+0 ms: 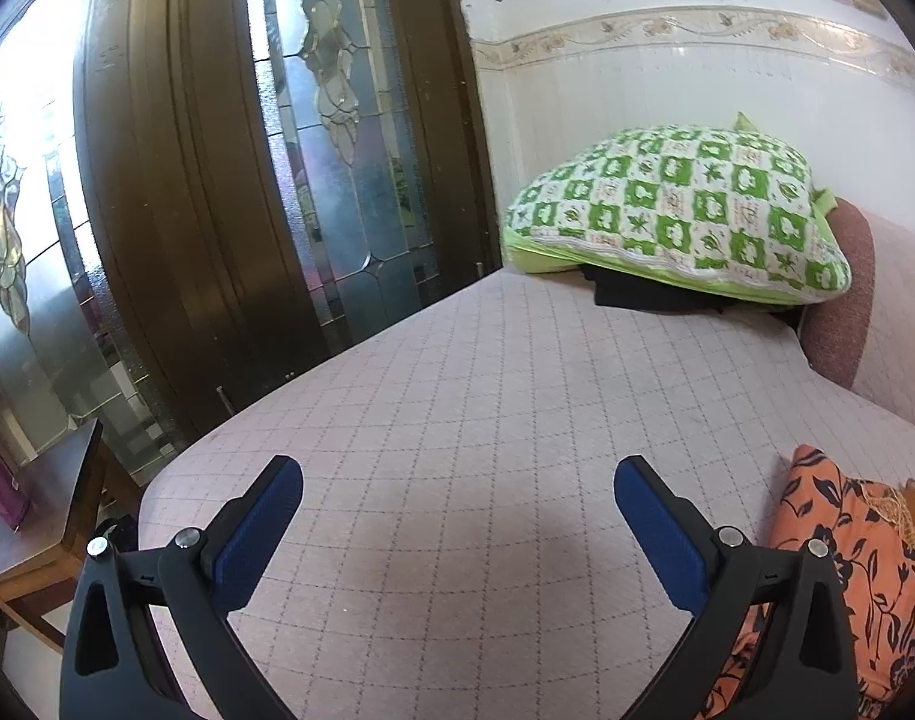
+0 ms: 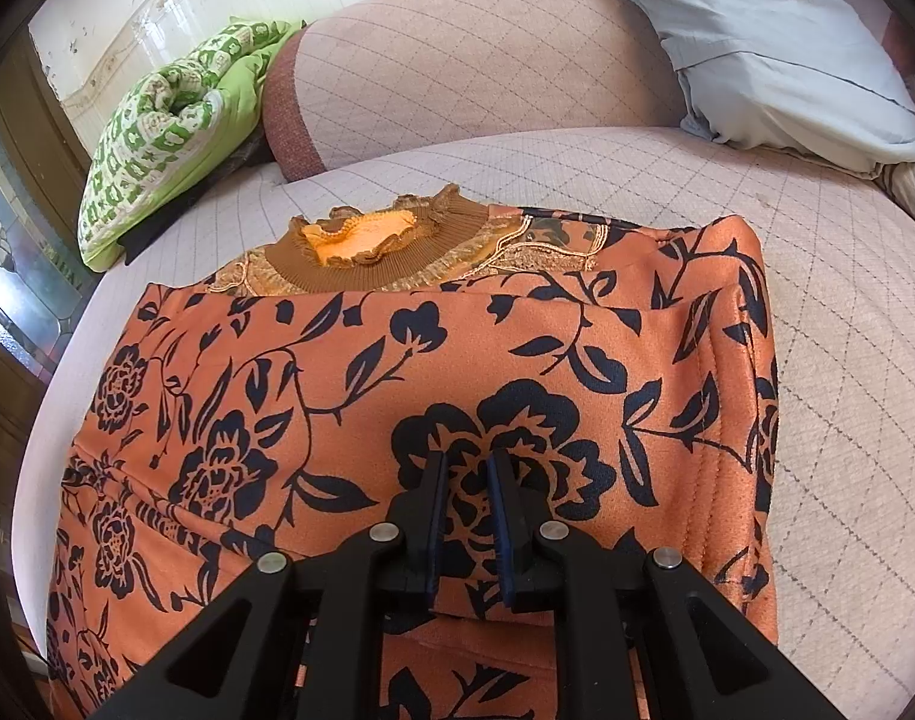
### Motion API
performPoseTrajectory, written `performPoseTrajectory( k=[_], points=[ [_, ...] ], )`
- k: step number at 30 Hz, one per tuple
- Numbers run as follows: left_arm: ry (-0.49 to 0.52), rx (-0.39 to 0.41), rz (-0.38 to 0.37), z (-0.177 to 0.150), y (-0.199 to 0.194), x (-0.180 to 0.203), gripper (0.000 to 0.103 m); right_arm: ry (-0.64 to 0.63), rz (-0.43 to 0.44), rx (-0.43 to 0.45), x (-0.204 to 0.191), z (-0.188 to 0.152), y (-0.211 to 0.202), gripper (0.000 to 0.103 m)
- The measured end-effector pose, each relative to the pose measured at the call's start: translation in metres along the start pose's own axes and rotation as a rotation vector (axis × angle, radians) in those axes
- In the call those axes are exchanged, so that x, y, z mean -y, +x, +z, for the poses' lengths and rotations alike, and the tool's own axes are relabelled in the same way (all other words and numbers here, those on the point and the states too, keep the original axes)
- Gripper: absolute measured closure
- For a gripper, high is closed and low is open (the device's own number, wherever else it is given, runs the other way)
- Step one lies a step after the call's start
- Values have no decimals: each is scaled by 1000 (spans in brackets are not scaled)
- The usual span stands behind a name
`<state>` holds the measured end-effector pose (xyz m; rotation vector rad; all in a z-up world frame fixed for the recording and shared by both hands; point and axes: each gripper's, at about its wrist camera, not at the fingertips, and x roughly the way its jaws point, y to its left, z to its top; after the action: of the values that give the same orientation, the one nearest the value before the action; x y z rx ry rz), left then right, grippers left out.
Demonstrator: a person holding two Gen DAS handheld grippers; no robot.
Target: Fold small clothes
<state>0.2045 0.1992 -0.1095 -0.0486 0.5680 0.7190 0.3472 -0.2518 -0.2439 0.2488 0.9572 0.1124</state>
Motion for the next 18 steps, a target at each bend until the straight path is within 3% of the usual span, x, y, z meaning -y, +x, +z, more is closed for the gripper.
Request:
performPoseTrajectory(
  k=[18],
  points=[
    [-24,7,14,1,-1,-14,0,-7,-6,6,-1,-1,1,87]
  ],
)
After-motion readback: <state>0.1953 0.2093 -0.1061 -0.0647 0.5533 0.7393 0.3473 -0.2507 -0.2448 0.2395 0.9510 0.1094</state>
